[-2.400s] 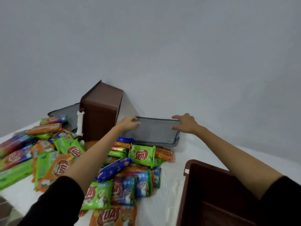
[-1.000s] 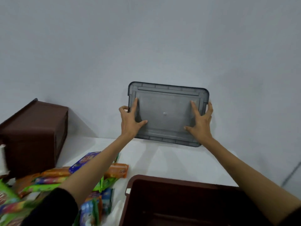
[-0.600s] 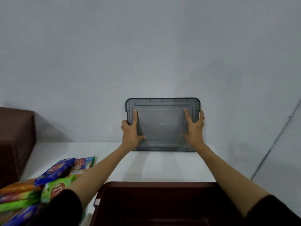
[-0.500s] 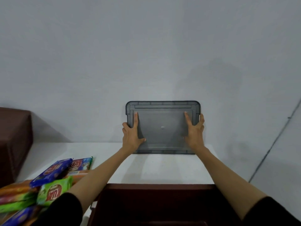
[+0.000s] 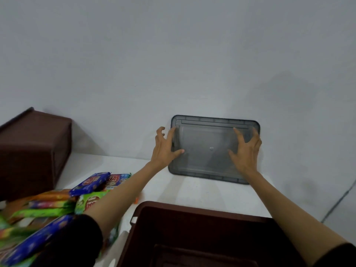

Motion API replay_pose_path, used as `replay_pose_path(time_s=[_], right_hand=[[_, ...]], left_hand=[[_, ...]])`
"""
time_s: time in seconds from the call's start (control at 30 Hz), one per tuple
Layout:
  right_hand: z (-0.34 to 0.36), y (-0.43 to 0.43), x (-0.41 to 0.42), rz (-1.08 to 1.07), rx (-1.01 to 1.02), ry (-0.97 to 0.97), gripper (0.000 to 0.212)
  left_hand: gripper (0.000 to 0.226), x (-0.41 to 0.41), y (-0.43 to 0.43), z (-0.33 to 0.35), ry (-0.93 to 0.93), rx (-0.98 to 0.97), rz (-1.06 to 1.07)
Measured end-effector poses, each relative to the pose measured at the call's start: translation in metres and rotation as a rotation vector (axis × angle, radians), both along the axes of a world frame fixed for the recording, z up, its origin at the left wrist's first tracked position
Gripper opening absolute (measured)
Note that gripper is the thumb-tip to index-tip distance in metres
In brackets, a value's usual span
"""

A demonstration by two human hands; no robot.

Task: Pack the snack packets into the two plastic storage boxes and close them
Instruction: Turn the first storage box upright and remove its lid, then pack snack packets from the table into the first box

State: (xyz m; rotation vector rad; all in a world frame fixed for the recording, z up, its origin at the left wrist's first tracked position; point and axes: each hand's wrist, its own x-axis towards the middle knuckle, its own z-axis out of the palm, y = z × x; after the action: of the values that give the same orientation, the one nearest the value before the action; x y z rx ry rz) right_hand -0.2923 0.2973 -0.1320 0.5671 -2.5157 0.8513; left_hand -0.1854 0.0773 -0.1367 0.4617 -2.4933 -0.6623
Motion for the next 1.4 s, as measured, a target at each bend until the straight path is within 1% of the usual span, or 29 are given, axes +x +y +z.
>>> replay_pose_path(time_s=[0.1, 0.17, 0.37, 0.47, 0.53, 0.63, 0.7, 0.8, 0.87, 0.9, 0.97, 1.1, 1.23, 1.3, 1.4], right_hand=[[0.014, -0.023, 0.019, 0.143, -0.039, 0.007, 0.058], [0.022, -0.047, 0.037, 0.269, -0.048, 0.000, 0.051], [0.032, -0.135, 0.124, 0.675, -0.044, -0.071, 0.049], [0.031, -0.171, 0.179, 0.848, 0.002, -0.088, 0.051], [0.026, -0.191, 0.213, 0.956, 0.061, -0.109, 0.052], [0.017, -0.217, 0.262, 1.119, 0.188, -0.134, 0.053], [0.013, -0.231, 0.291, 1.217, 0.298, -0.134, 0.053], [0.005, -0.245, 0.321, 1.320, 0.449, -0.134, 0.056], [0.001, -0.250, 0.330, 1.368, 0.519, -0.175, 0.055], [-0.002, -0.250, 0.332, 1.396, 0.541, -0.208, 0.054], [-0.007, -0.249, 0.330, 1.445, 0.553, -0.293, 0.048], [-0.014, -0.249, 0.316, 1.422, 0.558, -0.486, 0.041], [-0.011, -0.245, 0.306, 1.413, 0.751, -0.555, 0.041], [-0.008, -0.242, 0.306, 1.394, 0.828, -0.522, 0.046], [-0.006, -0.246, 0.307, 1.360, 0.947, -0.330, 0.053]], left_hand=[[0.058, 0.035, -0.014, 0.017, 0.058, -0.090, 0.003], [0.048, 0.066, -0.027, 0.026, 0.059, -0.144, 0.041], [0.026, 0.193, -0.067, 0.033, 0.032, -0.161, 0.239], [0.024, 0.267, -0.081, 0.025, -0.042, -0.128, 0.414], [0.026, 0.313, -0.084, 0.018, -0.072, -0.052, 0.545], [0.031, 0.373, -0.083, 0.002, -0.131, 0.083, 0.747], [0.041, 0.407, -0.082, -0.008, -0.244, 0.148, 0.806], [0.059, 0.443, -0.070, -0.017, -0.350, 0.298, 0.737], [0.060, 0.456, -0.059, -0.023, -0.359, 0.387, 0.620], [0.061, 0.459, -0.055, -0.026, -0.365, 0.391, 0.572], [0.066, 0.460, -0.054, -0.034, -0.372, 0.337, 0.517], [0.078, 0.450, -0.057, -0.044, -0.374, 0.257, 0.437], [0.074, 0.436, -0.063, -0.045, -0.392, 0.180, 0.403], [0.074, 0.436, -0.069, -0.043, -0.439, 0.147, 0.398], [0.073, 0.444, -0.081, -0.038, -0.532, 0.067, 0.404]])
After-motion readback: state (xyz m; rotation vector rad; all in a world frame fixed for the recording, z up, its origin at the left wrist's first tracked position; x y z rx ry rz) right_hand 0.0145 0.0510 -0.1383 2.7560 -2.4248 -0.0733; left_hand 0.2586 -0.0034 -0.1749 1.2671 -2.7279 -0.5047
